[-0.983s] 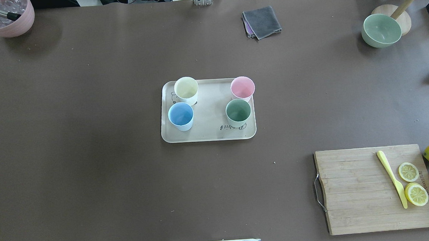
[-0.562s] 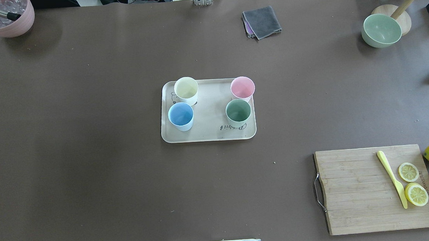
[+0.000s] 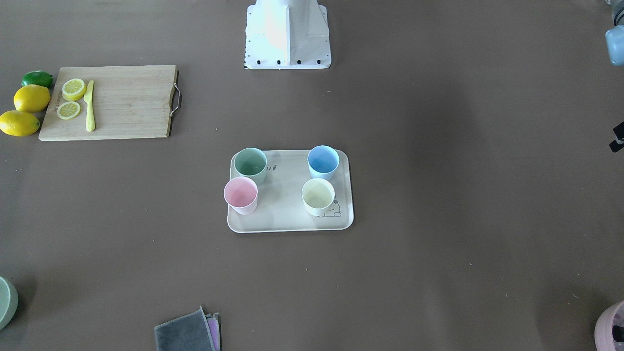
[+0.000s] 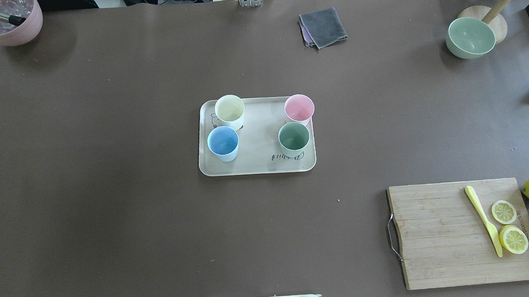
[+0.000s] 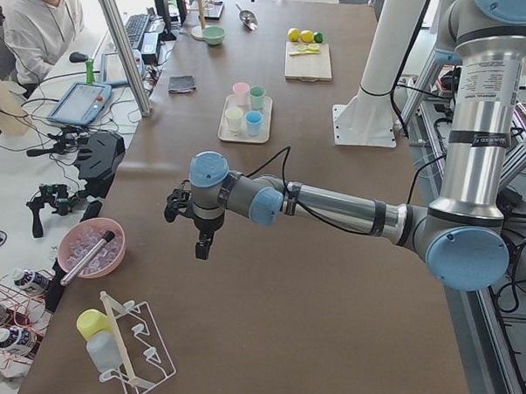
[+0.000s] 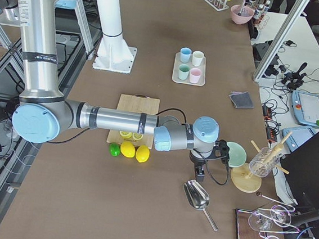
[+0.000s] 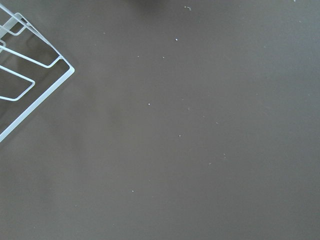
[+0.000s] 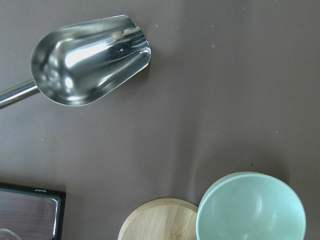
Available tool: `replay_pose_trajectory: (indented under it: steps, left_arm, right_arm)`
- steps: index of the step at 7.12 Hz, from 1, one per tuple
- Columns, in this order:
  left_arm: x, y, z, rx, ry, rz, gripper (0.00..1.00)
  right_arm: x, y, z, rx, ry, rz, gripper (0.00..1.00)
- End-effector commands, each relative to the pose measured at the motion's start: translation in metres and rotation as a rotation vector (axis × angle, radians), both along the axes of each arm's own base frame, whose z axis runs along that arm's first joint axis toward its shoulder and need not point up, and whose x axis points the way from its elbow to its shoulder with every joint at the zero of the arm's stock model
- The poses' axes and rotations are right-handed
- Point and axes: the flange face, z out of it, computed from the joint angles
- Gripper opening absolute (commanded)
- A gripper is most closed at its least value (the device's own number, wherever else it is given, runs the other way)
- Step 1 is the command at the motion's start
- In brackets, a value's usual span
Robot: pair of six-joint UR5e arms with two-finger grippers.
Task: Place all cups on tray
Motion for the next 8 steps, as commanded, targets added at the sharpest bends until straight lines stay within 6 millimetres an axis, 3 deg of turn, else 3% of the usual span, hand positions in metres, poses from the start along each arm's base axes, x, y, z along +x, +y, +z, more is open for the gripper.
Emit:
replay_pose_trajectory:
  steps: [1,4,8]
  left_arm:
    - [-0.007,-0.001,0.003,-0.007,-0.002,-0.014,0.98]
    - [-0.004,0.006,0.014,-0.02,-0.002,-0.003,0.98]
    - [-0.002,0.003,0.007,-0.001,0.0,0.001,0.98]
  right_arm:
    - [-0.001,0.0,-0.008,0.012,-0.007,0.002,1.0]
    - [-0.004,0.002,-0.007,0.014,-0.012,-0.012,1.0]
    - [-0.007,0.001,-0.015,0.02,-0.042,-0.015,1.0]
